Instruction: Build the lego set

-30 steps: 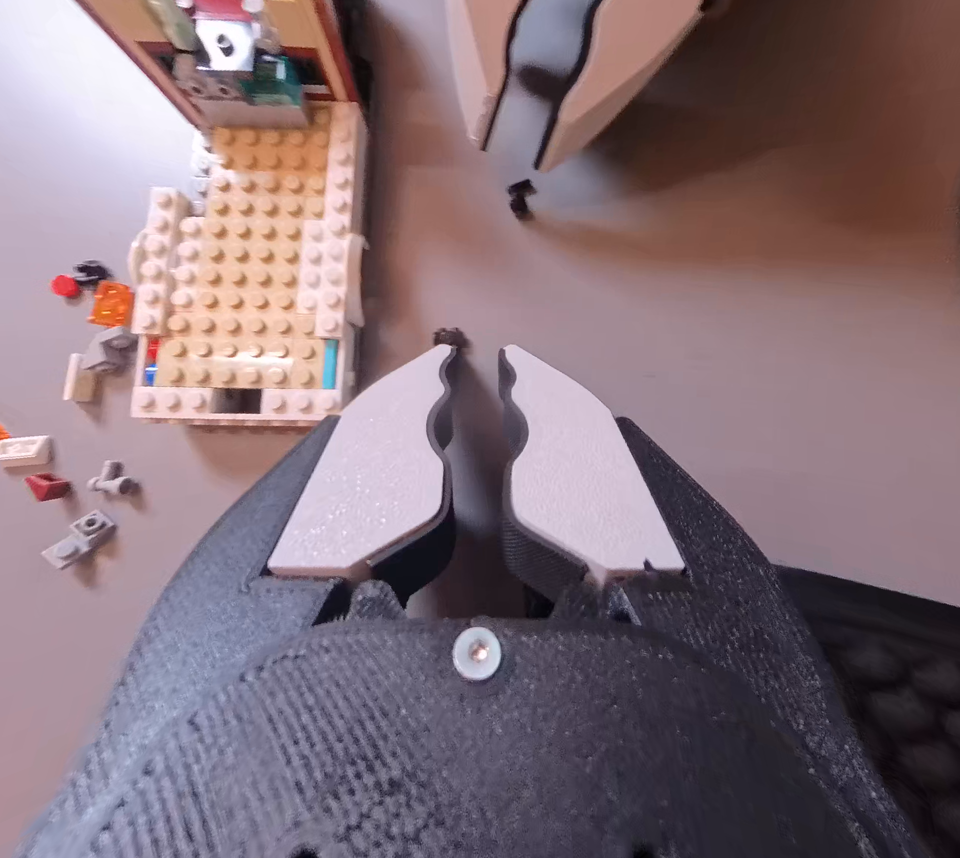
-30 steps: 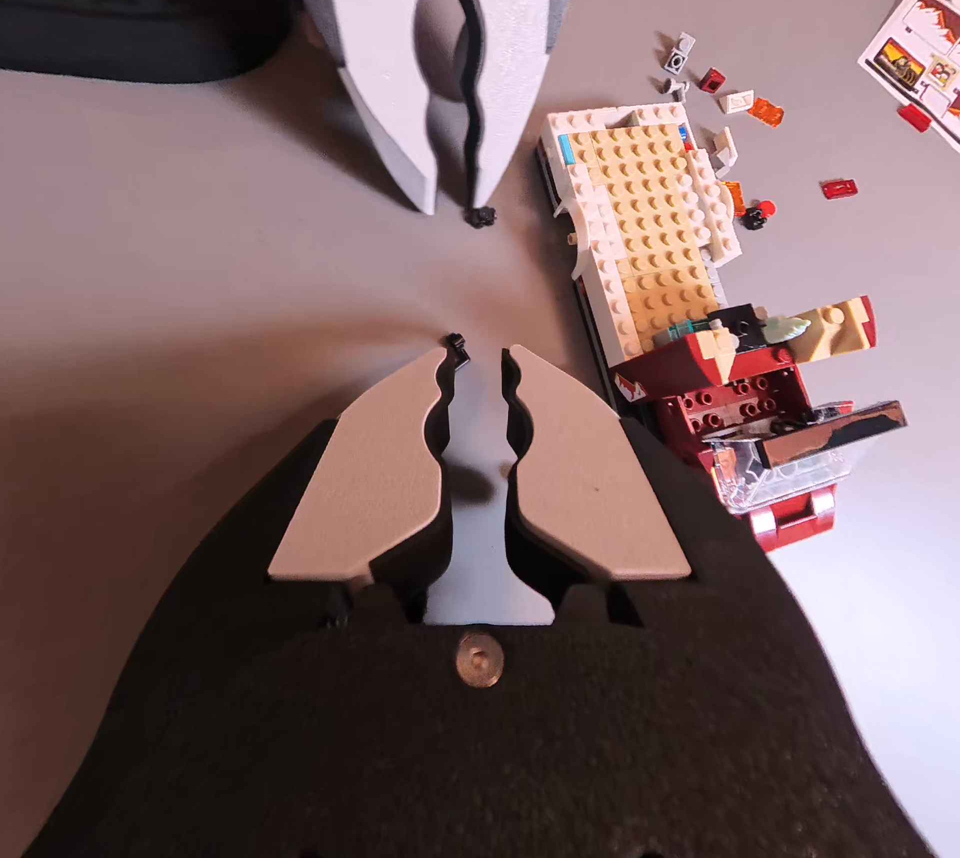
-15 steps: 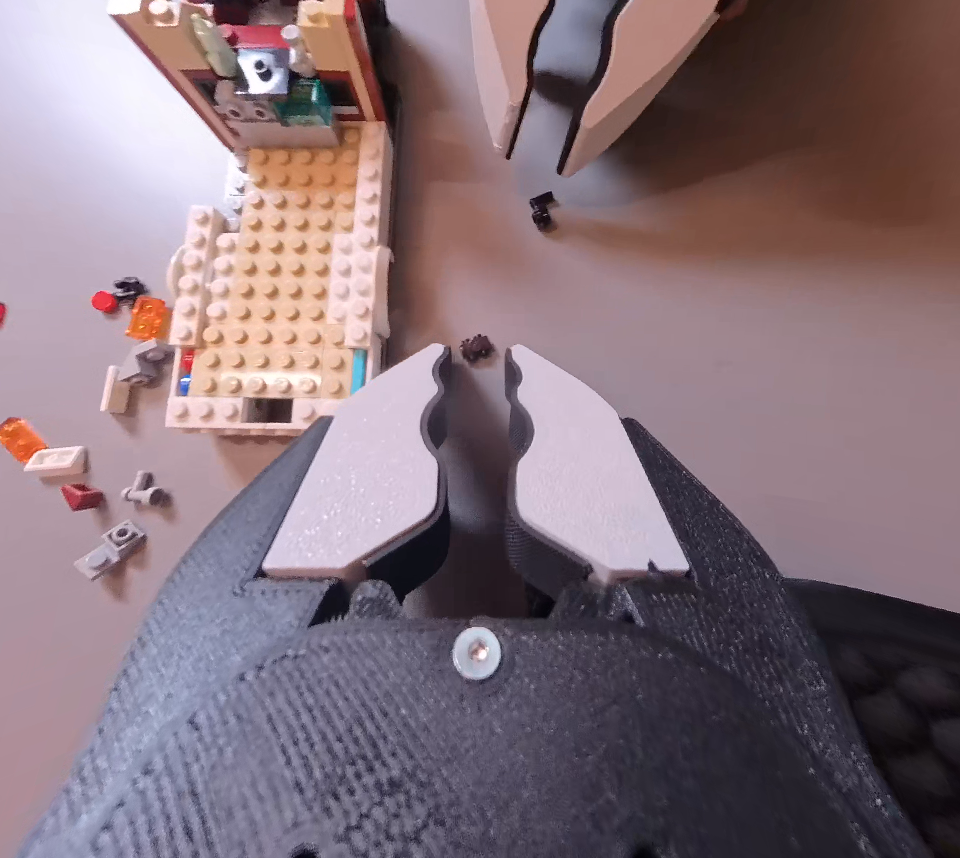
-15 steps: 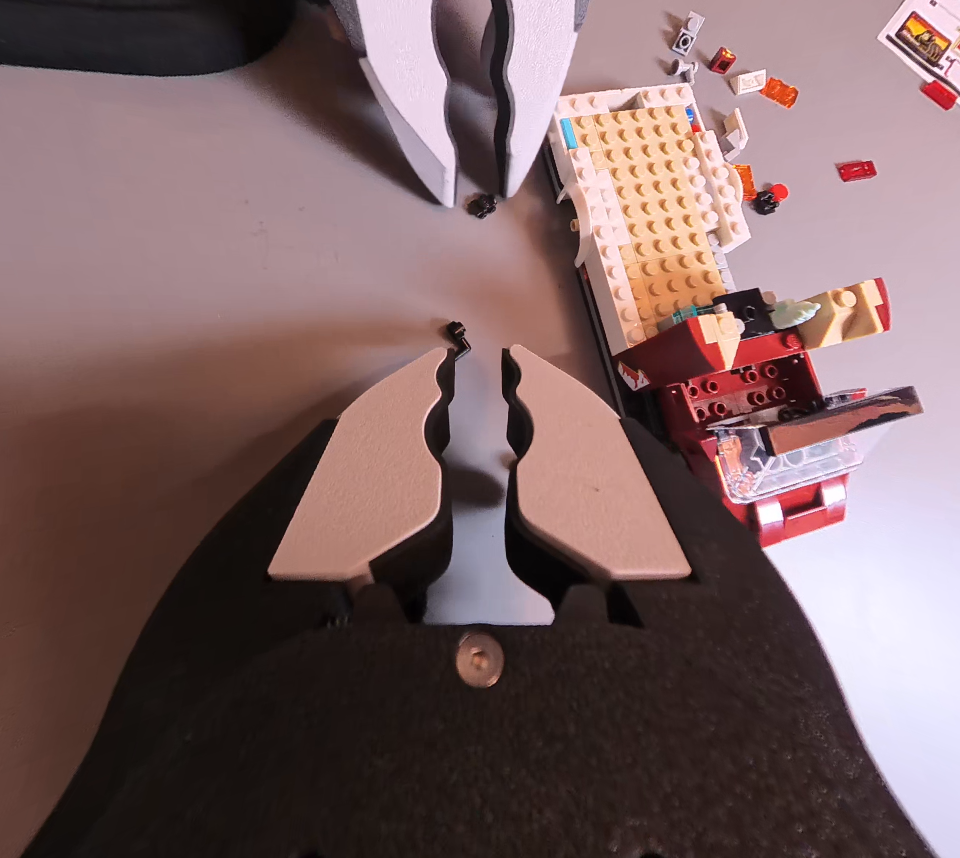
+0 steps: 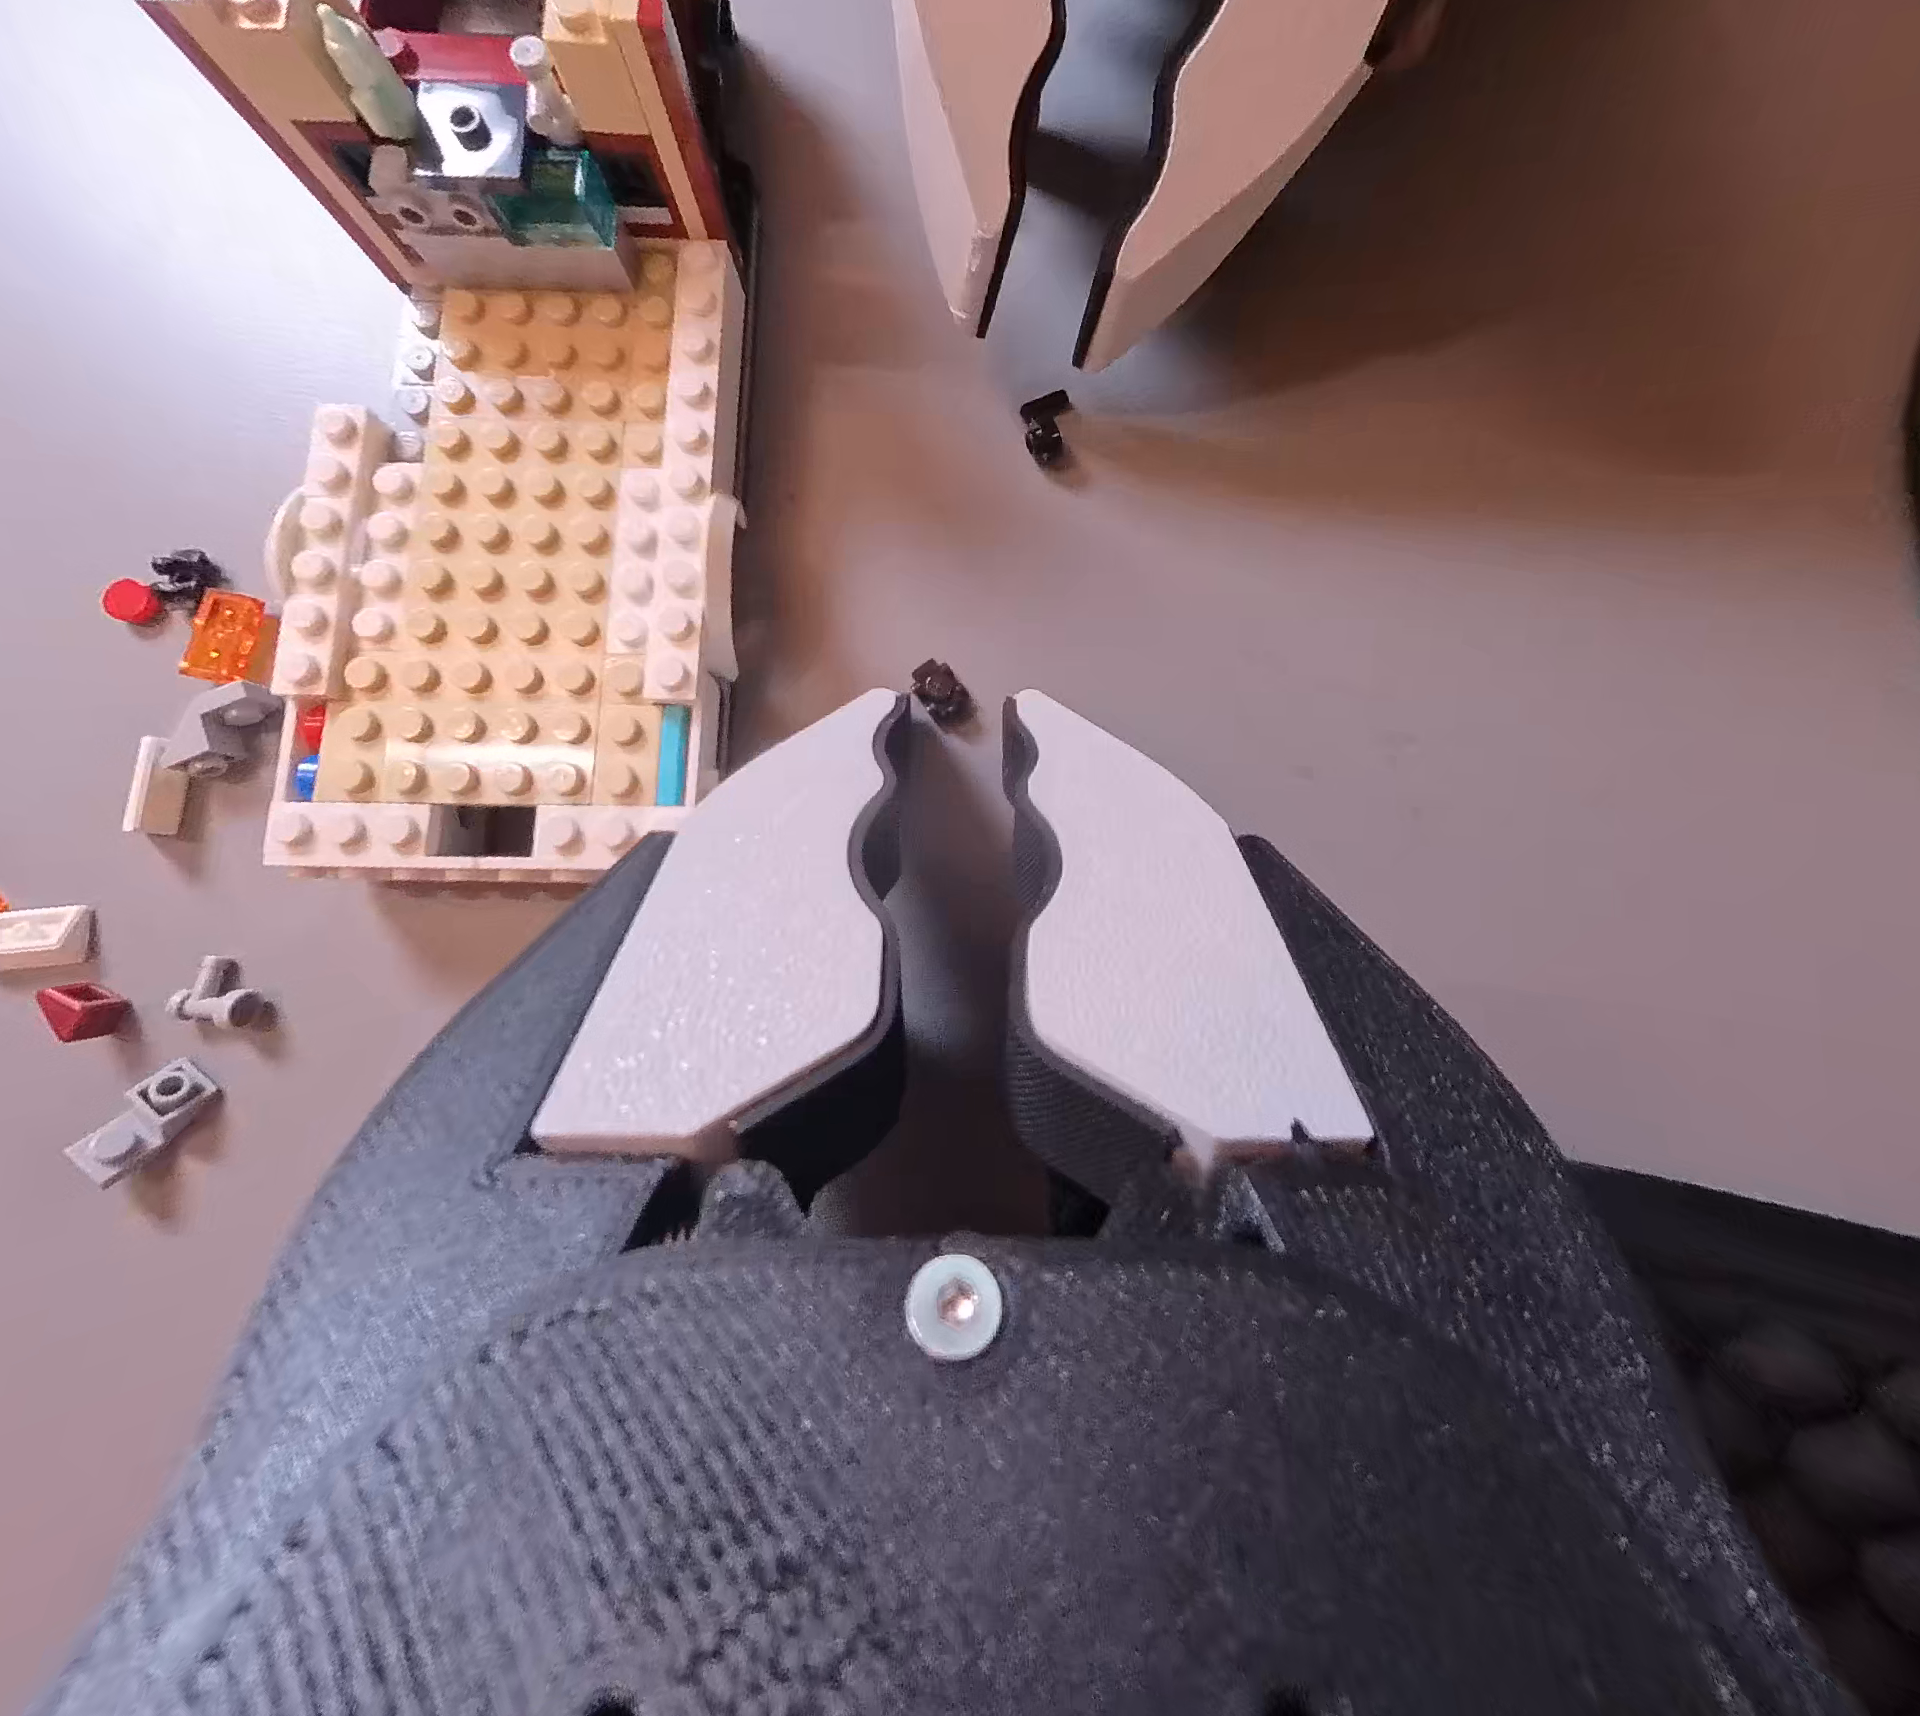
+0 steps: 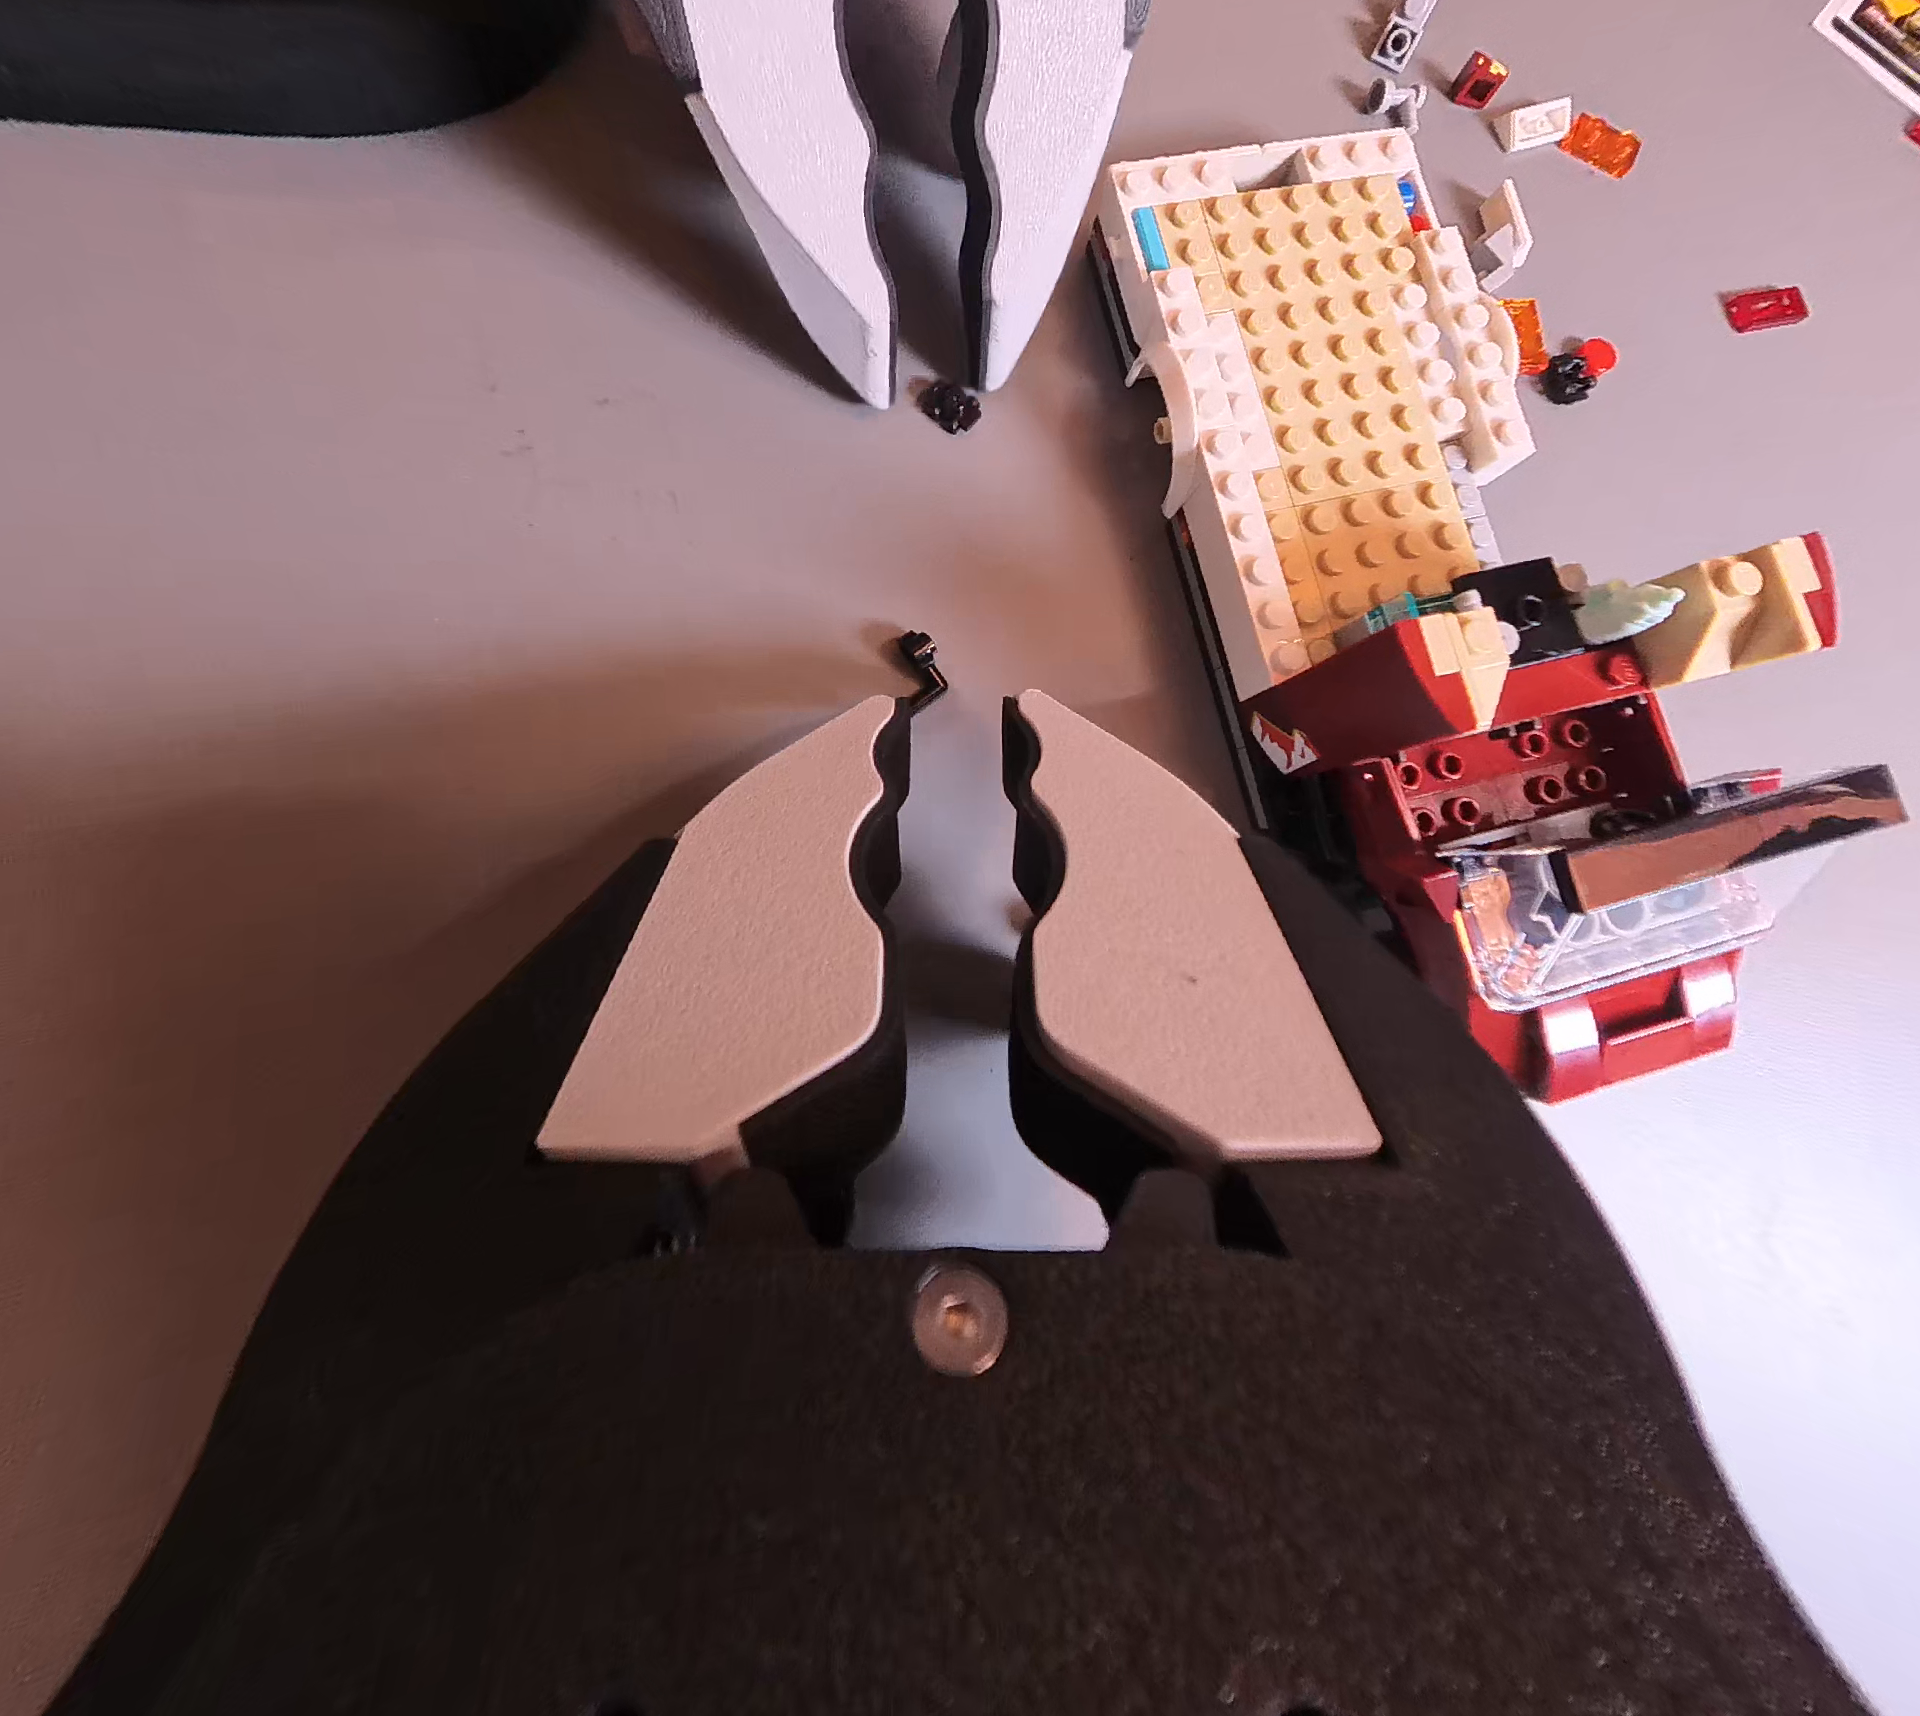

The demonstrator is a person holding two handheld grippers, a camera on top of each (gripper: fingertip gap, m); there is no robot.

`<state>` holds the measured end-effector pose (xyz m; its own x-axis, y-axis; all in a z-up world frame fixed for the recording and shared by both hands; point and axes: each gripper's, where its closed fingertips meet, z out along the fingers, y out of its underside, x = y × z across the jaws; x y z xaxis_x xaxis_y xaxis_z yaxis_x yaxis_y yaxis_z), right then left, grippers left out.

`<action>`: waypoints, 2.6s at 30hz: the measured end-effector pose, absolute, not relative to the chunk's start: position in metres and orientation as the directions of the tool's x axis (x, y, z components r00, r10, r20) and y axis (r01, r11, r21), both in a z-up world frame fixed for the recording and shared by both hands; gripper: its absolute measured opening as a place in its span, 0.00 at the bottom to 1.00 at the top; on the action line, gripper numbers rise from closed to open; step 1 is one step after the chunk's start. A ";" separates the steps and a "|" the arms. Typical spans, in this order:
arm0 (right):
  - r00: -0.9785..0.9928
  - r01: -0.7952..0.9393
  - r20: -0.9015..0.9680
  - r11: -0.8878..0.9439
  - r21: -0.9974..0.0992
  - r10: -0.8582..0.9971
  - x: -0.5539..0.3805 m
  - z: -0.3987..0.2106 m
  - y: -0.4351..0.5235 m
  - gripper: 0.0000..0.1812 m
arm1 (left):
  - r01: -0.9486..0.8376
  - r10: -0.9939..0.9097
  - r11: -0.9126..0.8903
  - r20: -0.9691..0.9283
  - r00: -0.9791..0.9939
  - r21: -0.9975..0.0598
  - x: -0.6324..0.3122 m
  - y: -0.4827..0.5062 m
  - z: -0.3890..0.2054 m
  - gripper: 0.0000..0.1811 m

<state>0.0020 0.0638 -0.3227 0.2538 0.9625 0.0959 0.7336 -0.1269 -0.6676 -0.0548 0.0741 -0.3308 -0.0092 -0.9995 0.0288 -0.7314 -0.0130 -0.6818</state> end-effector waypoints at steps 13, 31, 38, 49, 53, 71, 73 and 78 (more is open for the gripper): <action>0.235 0.735 0.083 -0.121 -0.667 0.968 0.000 -0.323 0.060 0.09 | -0.722 -0.996 0.025 0.044 -0.077 -0.691 -0.038 0.054 -0.331 0.03; 0.212 0.750 0.061 -0.122 -0.650 0.975 -0.008 -0.324 0.061 0.07 | -0.733 -0.995 0.031 0.047 -0.085 -0.679 -0.049 0.050 -0.331 0.05; 0.182 0.763 0.040 -0.115 -0.636 0.982 -0.007 -0.325 0.058 0.06 | -0.729 -0.997 0.026 0.031 -0.065 -0.684 -0.049 0.054 -0.330 0.07; 0.147 0.806 0.002 -0.119 -0.579 0.989 -0.009 -0.329 0.059 0.05 | -0.727 -0.996 0.032 0.041 -0.083 -0.686 -0.046 0.046 -0.331 0.06; 0.146 0.816 0.009 -0.115 -0.567 0.989 -0.009 -0.330 0.059 0.05 | -0.722 -0.996 0.021 0.050 -0.077 -0.691 -0.046 0.045 -0.331 0.07; 0.005 0.700 0.161 0.111 -0.706 0.987 -0.033 -0.300 0.037 0.07 | -0.680 -0.982 -0.079 0.175 -0.073 -0.729 -0.042 0.039 -0.323 0.04; -0.028 0.664 0.243 0.200 -0.721 0.970 -0.038 -0.295 0.034 0.08 | -0.627 -0.953 -0.178 0.291 -0.082 -0.759 -0.040 0.036 -0.310 0.04; -0.048 0.589 0.324 0.289 -0.755 0.945 -0.046 -0.284 0.028 0.05 | -0.543 -0.889 -0.307 0.439 -0.131 -0.782 -0.039 0.031 -0.288 0.04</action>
